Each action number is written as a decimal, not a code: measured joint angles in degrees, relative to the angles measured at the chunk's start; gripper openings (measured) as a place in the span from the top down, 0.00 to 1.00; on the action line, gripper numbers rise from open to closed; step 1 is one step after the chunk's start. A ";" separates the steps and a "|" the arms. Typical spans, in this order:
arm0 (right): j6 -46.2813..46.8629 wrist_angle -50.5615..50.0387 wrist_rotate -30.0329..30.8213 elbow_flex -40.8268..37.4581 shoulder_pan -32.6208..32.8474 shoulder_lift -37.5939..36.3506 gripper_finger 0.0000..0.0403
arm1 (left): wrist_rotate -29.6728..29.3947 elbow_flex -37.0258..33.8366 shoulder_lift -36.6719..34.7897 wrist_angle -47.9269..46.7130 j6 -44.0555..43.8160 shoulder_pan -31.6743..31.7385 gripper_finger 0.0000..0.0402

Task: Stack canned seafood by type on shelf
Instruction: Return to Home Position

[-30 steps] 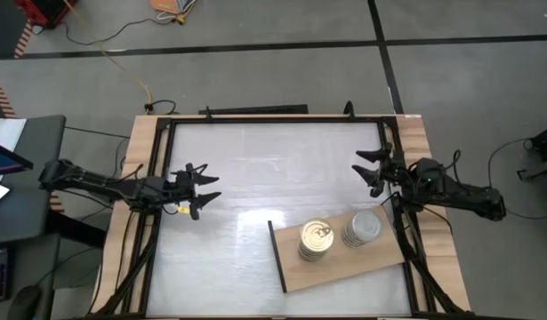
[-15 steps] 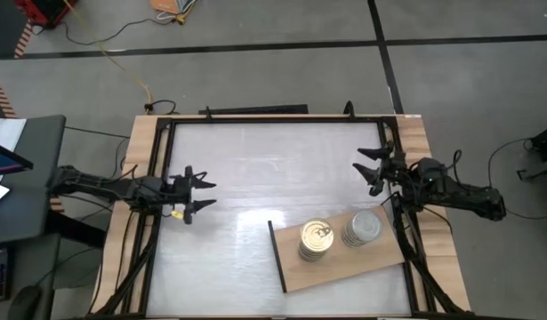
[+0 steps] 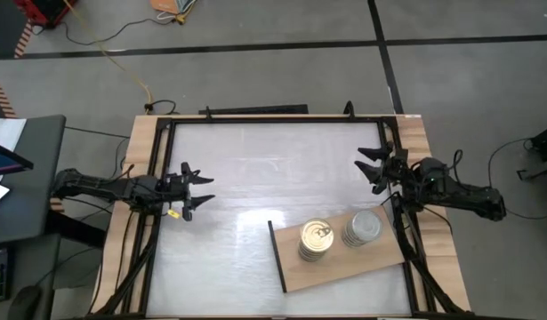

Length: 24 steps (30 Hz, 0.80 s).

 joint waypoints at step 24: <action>1.35 -0.32 -0.02 0.00 0.00 0.18 0.29 | -0.20 0.00 0.00 -0.35 0.73 0.00 0.42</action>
